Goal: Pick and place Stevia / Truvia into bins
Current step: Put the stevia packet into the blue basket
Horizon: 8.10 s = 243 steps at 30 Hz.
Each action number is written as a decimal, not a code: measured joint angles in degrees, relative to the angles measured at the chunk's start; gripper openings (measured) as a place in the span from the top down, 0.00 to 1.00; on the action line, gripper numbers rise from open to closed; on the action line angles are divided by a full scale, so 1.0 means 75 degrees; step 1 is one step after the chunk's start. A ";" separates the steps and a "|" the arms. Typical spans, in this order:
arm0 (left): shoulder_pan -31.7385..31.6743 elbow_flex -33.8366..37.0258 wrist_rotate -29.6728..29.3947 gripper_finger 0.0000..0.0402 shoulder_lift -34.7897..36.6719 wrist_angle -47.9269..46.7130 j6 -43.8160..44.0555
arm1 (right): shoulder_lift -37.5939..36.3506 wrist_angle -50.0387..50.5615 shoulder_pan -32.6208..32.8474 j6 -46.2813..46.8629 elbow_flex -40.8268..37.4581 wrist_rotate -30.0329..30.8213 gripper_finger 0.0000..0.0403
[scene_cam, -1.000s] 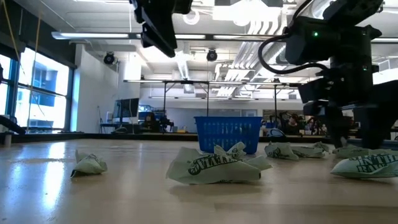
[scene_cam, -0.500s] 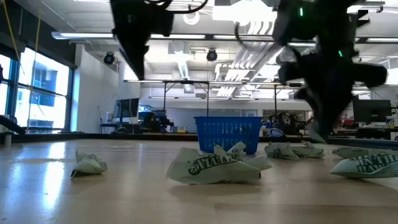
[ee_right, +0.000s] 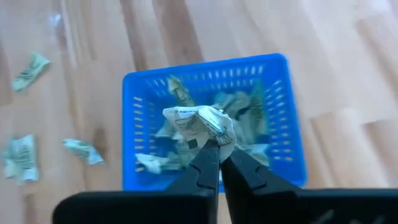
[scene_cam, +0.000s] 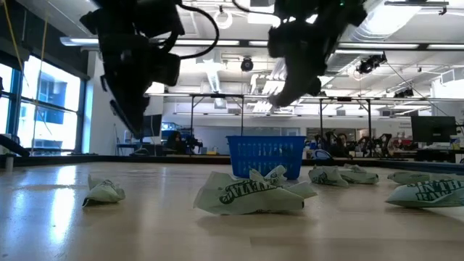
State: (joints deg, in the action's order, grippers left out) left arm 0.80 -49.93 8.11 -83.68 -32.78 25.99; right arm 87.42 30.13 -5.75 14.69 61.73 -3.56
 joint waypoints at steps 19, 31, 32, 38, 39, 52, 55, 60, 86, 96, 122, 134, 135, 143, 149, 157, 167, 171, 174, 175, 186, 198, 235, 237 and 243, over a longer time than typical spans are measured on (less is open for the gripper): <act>0.0619 0.0075 0.1576 0.60 -0.0003 -0.0071 -0.3691 | -0.0381 0.2107 0.1686 0.1653 0.0834 0.1185 0.31; 0.2412 0.0068 0.0351 0.60 -0.0079 0.1542 -0.4379 | -0.0367 0.3322 0.4123 0.4048 0.0785 0.1974 0.31; 0.2580 0.0060 0.0162 0.60 -0.0162 0.1872 -0.4376 | -0.0367 0.3371 0.4236 0.4119 0.0754 0.1994 0.31; 0.3264 -0.0118 -0.0143 0.60 -0.1162 0.2478 -0.4395 | -0.0364 0.3979 0.4995 0.5190 0.0735 0.2215 0.31; 0.3327 -0.0159 -0.0323 0.60 -0.1374 0.2432 -0.4418 | -0.0364 0.4004 0.5120 0.5317 0.0735 0.2255 0.31; 0.3092 -0.0387 -0.0295 0.60 -0.2283 0.2535 -0.4741 | -0.0364 0.4286 0.5691 0.6270 0.0735 0.2565 0.31; 0.3035 -0.0400 -0.0398 0.65 -0.2320 0.2540 -0.4785 | -0.0364 0.4314 0.5688 0.6264 0.0735 0.2525 0.31; 0.2820 -0.0400 -0.0542 0.87 -0.2323 0.2551 -0.4808 | -0.0364 0.4287 0.5676 0.6391 0.0735 0.2002 0.31; -0.0500 -0.2430 -0.0819 0.54 -0.2119 0.2564 -0.4576 | -0.0353 0.4252 0.5870 0.7055 0.0617 0.2170 0.31; 0.0108 -0.2801 -0.0715 0.32 -0.0510 -0.1312 -0.2315 | -0.0344 0.2643 0.4854 0.7256 -0.1449 0.1898 0.31; 0.1743 -0.2250 -0.2420 0.39 0.0472 -0.1649 -0.0920 | -0.0358 -0.0099 0.3353 0.6288 -0.3141 0.1413 0.97; 0.1743 -0.2250 -0.2449 0.39 0.0474 -0.1645 -0.1086 | -0.0038 -0.0399 0.2186 0.4131 -0.0288 0.2977 0.96; 0.1743 -0.2250 -0.2449 0.39 0.0472 -0.1643 -0.1086 | 0.0124 -0.0500 0.1930 0.4020 -0.0288 0.2739 0.95; 0.1746 -0.2250 -0.2445 0.39 0.0472 -0.1649 -0.1082 | 0.0552 -0.1428 0.1066 0.3639 -0.0282 0.1016 0.72; 0.1746 -0.2245 -0.1568 0.39 0.0231 -0.1369 -0.0745 | -0.0007 -0.0681 0.1537 0.3884 -0.0282 0.1096 0.47; 0.2139 -0.2005 -0.0989 0.39 -0.1022 0.0576 -0.1027 | -0.0896 0.0684 0.3348 0.5445 -0.0282 0.2284 0.37; 0.2951 -0.2281 -0.2367 0.39 -0.2509 0.2947 -0.0395 | -0.1152 0.1544 0.4933 0.7280 -0.0282 0.2664 0.37; 0.2757 -0.2734 -0.3149 0.39 -0.3074 0.2729 0.0667 | -0.1128 0.1863 0.5392 0.7931 -0.0282 0.3092 0.37; 0.2681 -0.3021 -0.3131 0.39 -0.3446 0.2693 0.1174 | -0.1128 0.2009 0.5658 0.8269 -0.0282 0.3321 0.37; 0.2693 -0.3106 -0.3127 0.39 -0.3596 0.2642 0.1207 | -0.1128 0.2025 0.5741 0.8341 -0.0282 0.3387 0.37; 0.2574 -0.3461 -0.3417 0.40 -0.4733 0.2692 0.1230 | -0.1121 0.2134 0.5838 0.8347 -0.0282 0.3634 0.37; 0.2071 -0.3747 -0.3526 0.90 -0.4988 0.2283 0.0362 | -0.1122 0.2492 0.5767 0.8360 -0.0282 0.3672 0.37; 0.0632 -0.5866 -0.1757 0.19 -0.3420 -0.2769 -0.2983 | -0.0268 0.2764 0.6470 0.8814 -0.0822 0.1473 0.37; 0.0902 -0.5660 -0.1812 0.17 -0.3217 -0.2682 -0.2821 | -0.0043 0.2497 0.6443 0.8760 -0.1003 0.1383 0.37; 0.1488 -0.4412 -0.2189 0.14 -0.2811 -0.2762 -0.1760 | 0.0380 0.2196 0.6393 0.8640 -0.1275 0.1727 0.37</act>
State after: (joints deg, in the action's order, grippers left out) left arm 11.96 -83.02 -8.31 -104.76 -53.50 12.79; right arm 90.26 46.60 42.19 79.50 52.16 9.40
